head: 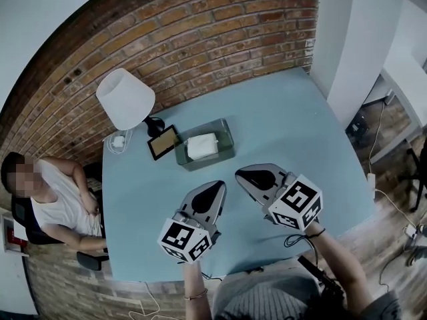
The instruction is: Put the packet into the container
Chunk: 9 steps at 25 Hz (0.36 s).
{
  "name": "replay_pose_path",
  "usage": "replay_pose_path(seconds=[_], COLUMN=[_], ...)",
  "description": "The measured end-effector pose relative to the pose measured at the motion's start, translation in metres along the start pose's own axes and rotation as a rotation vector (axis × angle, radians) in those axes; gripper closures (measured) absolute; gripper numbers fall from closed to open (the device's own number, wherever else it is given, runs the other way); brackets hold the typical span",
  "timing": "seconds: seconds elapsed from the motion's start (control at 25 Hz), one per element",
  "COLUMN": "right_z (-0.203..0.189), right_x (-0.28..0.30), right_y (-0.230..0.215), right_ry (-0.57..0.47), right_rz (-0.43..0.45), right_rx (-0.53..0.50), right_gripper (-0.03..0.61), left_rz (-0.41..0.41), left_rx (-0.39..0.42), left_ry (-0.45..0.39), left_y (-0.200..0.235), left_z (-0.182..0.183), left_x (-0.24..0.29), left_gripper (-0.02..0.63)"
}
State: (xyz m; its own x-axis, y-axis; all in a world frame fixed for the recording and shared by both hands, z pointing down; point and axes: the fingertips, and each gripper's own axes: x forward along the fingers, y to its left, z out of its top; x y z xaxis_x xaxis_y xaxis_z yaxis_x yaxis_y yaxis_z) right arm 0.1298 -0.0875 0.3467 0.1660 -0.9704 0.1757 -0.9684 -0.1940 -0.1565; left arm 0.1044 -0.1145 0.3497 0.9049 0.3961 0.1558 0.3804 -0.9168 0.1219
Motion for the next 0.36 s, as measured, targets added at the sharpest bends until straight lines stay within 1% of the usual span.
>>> replay_pose_path(seconds=[0.16, 0.36], right_z=[0.000, -0.004], right_x=[-0.002, -0.020], right_y=[0.000, -0.007], right_ry=[-0.001, 0.003], right_rz=[0.002, -0.015], right_rx=[-0.007, -0.014], right_gripper=[0.566, 0.566], left_rz=[0.002, -0.029], left_rx=[-0.018, -0.007], left_ry=[-0.019, -0.016], left_y=[-0.001, -0.019], left_z=[0.007, 0.005], left_x=[-0.002, 0.012], left_gripper=[0.604, 0.604])
